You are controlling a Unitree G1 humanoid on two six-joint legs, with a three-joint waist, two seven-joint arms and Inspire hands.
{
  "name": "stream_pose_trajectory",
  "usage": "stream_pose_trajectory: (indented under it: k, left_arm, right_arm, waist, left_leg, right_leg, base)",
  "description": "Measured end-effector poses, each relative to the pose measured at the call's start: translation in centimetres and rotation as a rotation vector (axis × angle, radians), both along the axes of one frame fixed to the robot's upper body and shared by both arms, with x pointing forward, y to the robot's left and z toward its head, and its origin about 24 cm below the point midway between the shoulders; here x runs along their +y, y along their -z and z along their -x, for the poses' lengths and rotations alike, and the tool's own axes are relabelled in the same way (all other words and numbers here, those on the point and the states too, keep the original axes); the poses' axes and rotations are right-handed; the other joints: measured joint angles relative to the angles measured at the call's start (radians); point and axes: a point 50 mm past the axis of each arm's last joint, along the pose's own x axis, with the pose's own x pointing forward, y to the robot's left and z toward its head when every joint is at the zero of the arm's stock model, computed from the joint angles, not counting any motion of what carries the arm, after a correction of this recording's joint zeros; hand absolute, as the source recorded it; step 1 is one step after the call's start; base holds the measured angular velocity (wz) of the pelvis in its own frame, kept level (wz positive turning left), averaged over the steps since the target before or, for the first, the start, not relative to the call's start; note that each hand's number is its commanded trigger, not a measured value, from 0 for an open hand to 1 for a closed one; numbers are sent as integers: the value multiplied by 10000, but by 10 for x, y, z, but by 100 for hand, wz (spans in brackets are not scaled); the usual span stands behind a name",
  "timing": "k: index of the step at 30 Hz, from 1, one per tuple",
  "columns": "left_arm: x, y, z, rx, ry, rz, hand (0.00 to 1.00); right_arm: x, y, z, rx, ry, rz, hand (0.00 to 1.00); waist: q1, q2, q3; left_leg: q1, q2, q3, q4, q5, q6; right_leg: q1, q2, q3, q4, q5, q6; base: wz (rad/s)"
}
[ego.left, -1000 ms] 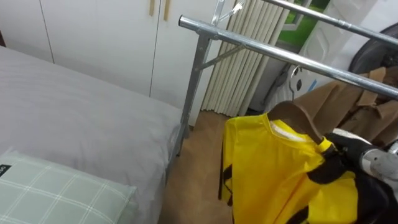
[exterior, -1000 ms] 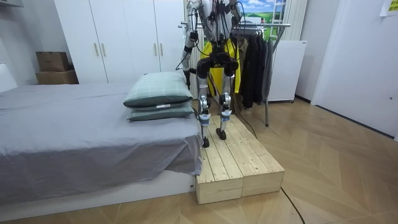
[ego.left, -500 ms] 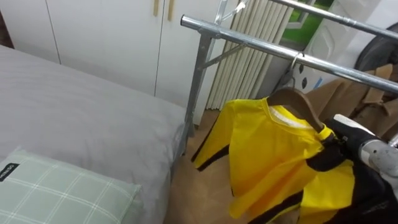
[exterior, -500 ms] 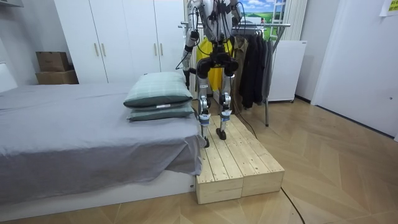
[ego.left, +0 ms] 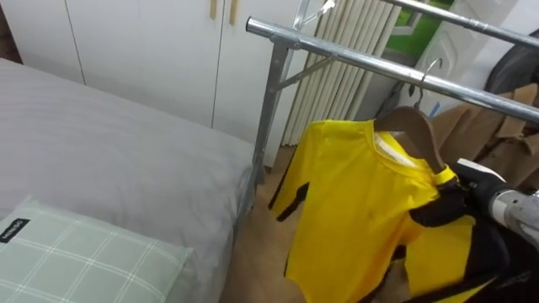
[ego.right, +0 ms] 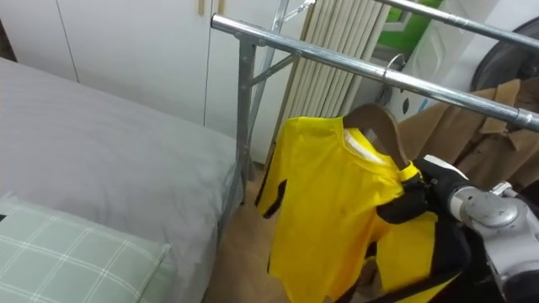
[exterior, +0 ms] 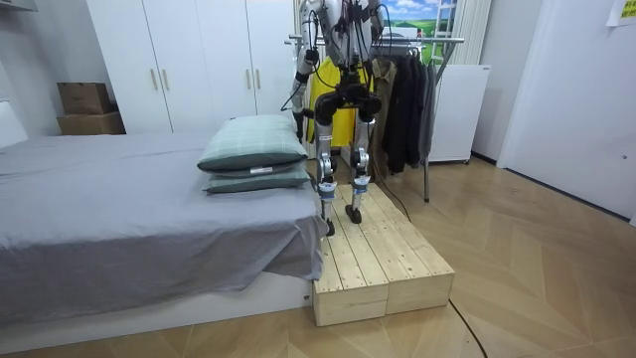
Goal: Hang clothes
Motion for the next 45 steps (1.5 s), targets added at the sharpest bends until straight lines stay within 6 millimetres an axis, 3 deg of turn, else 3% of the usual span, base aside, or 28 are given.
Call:
stream_pose_trajectory:
  k: [13, 23, 36, 45]
  left_arm:
    - [1, -1, 2, 86, -63, -17, 0]
    - [3, -1, 4, 182, -151, 143, 0]
    - [-6, -8, 0, -170, 279, 384, 0]
    - [-9, -8, -1, -166, 343, 444, 0]
  right_arm:
    - [-7, -1, 0, 374, 511, -637, 100]
    - [-32, -14, 7, 591, 960, -333, 100]
    - [-29, -3, 15, 1201, 576, -3444, 100]
    - [-32, 8, 24, 2055, 633, -4117, 100]
  waist:
    - [-50, -55, -11]
    - [-192, -85, -18]
    - [-482, 60, -12]
    - [-582, 47, 7]
  left_leg:
    - [22, -39, -12, -6, 5, 3]
    - [98, -37, -35, 0, 5, 4]
    - [194, -36, 41, -18, 7, 5]
    - [321, -36, 14, -16, 12, 4]
  right_leg:
    - [2, -39, -5, 3, -10, 15]
    - [82, -34, -12, -29, -14, 21]
    - [144, -33, 59, 14, -12, 19]
    - [284, -28, 35, -15, -17, 22]
  base:
    - [0]
    - [0]
    - [-1]
    - [1]
